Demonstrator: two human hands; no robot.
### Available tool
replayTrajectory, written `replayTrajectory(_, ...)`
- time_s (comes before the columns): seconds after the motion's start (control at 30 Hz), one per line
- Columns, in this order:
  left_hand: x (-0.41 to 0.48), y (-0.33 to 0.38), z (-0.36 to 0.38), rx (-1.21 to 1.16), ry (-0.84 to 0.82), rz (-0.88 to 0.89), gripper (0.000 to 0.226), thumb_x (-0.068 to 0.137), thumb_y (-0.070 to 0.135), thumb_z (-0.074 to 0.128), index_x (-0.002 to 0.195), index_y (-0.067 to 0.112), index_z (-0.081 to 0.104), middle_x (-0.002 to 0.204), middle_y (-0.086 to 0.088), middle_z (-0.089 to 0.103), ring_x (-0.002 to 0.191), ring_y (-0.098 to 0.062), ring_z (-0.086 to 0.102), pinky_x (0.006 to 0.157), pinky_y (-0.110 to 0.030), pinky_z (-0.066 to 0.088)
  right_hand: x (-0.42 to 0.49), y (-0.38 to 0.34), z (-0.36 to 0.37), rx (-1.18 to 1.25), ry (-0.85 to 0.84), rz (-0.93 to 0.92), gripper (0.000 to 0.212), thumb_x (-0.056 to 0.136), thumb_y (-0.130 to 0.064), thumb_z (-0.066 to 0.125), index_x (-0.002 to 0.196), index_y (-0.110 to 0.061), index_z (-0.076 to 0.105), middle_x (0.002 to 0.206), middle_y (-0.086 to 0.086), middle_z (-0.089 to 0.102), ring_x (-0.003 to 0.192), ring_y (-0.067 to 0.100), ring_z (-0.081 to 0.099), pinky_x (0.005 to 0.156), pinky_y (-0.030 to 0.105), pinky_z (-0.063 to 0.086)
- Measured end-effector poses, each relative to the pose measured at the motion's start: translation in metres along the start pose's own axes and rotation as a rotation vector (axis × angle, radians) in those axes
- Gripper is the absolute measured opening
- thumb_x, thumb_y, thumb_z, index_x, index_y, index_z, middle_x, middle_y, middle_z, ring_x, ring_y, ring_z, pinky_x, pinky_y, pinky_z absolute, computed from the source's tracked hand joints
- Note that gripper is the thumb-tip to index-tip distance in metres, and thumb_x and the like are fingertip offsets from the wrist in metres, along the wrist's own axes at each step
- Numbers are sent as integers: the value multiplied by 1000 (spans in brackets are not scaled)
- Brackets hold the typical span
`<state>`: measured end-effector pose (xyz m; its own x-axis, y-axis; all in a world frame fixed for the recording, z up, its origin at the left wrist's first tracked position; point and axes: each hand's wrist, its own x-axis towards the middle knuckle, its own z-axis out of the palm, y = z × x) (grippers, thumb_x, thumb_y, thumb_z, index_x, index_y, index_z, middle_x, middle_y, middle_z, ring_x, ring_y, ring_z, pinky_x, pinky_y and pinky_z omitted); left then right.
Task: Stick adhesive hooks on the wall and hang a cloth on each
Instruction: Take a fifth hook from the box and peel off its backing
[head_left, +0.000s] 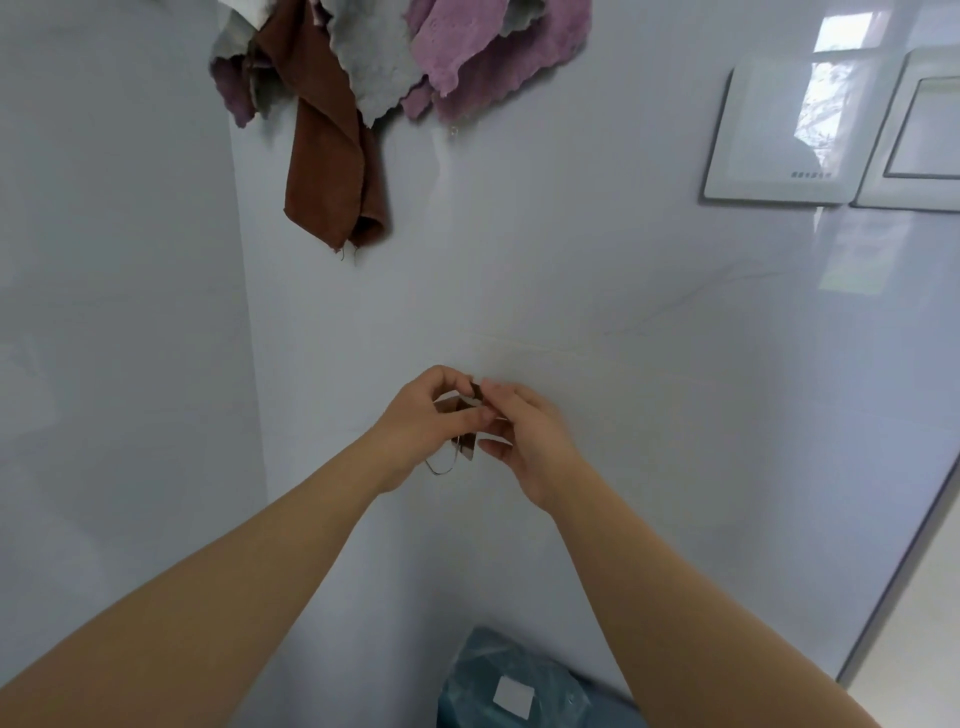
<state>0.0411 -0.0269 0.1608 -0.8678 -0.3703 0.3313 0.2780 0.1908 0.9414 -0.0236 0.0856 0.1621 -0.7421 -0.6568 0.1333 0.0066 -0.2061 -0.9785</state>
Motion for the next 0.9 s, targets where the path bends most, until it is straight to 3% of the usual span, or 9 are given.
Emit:
replayTrajectory(0.37, -2, -2, 1, -112, -5, -15, 19, 82, 1, 65, 81, 15, 52, 101, 12, 62, 76, -2, 66, 68, -14, 54, -1, 2, -3, 128, -49, 28, 16, 92, -20, 54, 77, -19, 58, 79, -3, 63, 76, 12, 58, 72, 25, 45)
replayTrajectory(0.47, -1, -3, -1, -49, 15, -2, 20, 81, 3, 67, 80, 16, 52, 108, 12, 58, 87, -4, 64, 71, -14, 53, -1, 2, -2, 71, -17, 4, 16, 93, -17, 54, 78, -17, 59, 79, 0, 63, 74, 11, 59, 69, 24, 45)
replayTrajectory(0.57, 1, -5, -4, 67, 30, 7, 22, 78, 4, 70, 77, 18, 53, 120, 10, 53, 109, -10, 58, 84, -20, 48, -1, 0, -3, -61, 10, -25, 17, 92, -16, 54, 77, -15, 62, 75, 0, 65, 69, 8, 62, 67, 22, 48)
replayTrajectory(0.63, 1, -7, -7, 147, 33, 4, 25, 75, 4, 73, 76, 19, 53, 117, 14, 53, 117, -9, 52, 94, -27, 44, 0, -1, -4, -156, 20, -35, 19, 92, -14, 54, 75, -14, 63, 72, 0, 65, 68, 8, 62, 65, 20, 50)
replayTrajectory(0.7, 4, -10, -11, 224, 34, 5, 26, 72, 4, 75, 75, 20, 55, 113, 18, 53, 121, -9, 49, 100, -31, 41, 0, -1, -3, -235, 29, -42, 23, 91, -10, 54, 70, -14, 63, 66, 0, 64, 65, 9, 61, 62, 17, 52)
replayTrajectory(0.8, 4, -14, -15, 294, 14, 1, 24, 71, 9, 77, 78, 20, 58, 129, 11, 51, 126, -8, 46, 97, -29, 41, 1, 1, -2, -283, 50, -55, 27, 91, -7, 54, 66, -13, 62, 58, -1, 62, 61, 10, 58, 62, 16, 53)
replayTrajectory(0.9, 2, -15, -16, 298, 16, -22, 13, 78, 24, 72, 85, 23, 61, 136, 16, 39, 128, -4, 36, 105, -30, 31, 3, 6, -1, -288, 85, -68, 24, 93, -9, 52, 72, -9, 62, 67, 2, 61, 62, 11, 55, 66, 20, 52)
